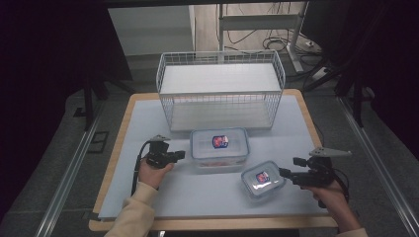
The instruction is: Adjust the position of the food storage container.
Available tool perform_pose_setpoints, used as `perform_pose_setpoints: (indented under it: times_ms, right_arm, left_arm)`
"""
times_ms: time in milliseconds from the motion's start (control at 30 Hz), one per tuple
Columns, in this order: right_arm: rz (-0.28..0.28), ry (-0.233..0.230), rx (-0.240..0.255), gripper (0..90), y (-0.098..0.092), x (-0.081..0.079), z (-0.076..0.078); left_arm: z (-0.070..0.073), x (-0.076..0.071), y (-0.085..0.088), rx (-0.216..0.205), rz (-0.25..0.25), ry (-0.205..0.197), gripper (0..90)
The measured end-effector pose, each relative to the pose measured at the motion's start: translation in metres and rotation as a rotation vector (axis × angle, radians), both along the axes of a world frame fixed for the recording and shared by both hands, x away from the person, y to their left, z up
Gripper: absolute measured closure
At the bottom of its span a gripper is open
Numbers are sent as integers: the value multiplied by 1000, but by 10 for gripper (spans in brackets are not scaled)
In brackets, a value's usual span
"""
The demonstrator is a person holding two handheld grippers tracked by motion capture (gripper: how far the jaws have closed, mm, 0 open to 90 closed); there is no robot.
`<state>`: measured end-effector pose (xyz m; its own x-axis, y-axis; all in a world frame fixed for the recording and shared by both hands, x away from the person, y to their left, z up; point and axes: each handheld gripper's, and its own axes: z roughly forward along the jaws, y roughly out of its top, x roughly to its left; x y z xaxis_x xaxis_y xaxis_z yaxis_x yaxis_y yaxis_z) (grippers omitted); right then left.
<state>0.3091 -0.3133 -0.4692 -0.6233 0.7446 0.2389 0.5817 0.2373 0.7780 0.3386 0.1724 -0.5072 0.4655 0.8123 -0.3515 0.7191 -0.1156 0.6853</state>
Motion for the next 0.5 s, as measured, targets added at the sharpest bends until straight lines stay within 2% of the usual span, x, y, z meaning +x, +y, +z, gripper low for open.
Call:
perform_pose_setpoints:
  times_ms: [100, 233, 267, 333, 433, 467, 500]
  right_arm:
    - [7, -27, -1, 170, 7, 1, 3]
    - [16, -30, 16, 168, 12, 3, 5]
    - [22, -31, 21, 167, 14, 4, 6]
    - [29, -34, 18, 166, 16, 4, 6]
    - [39, -35, 23, 163, 19, 5, 7]
    - [39, -35, 23, 163, 19, 5, 7]
    - [41, -38, 24, 162, 19, 5, 7]
  left_arm:
    - [5, -6, 4, -5, -4, -21, 873]
    - [8, -8, 4, -10, -12, -30, 854]
    - [9, -8, 4, -5, -9, -34, 814]
    - [12, -10, 4, -6, 34, -63, 716]
    - [19, -14, 6, -15, 65, -83, 471]
    - [19, -14, 6, -15, 65, -83, 433]
    - [20, -14, 6, -14, 65, -78, 433]
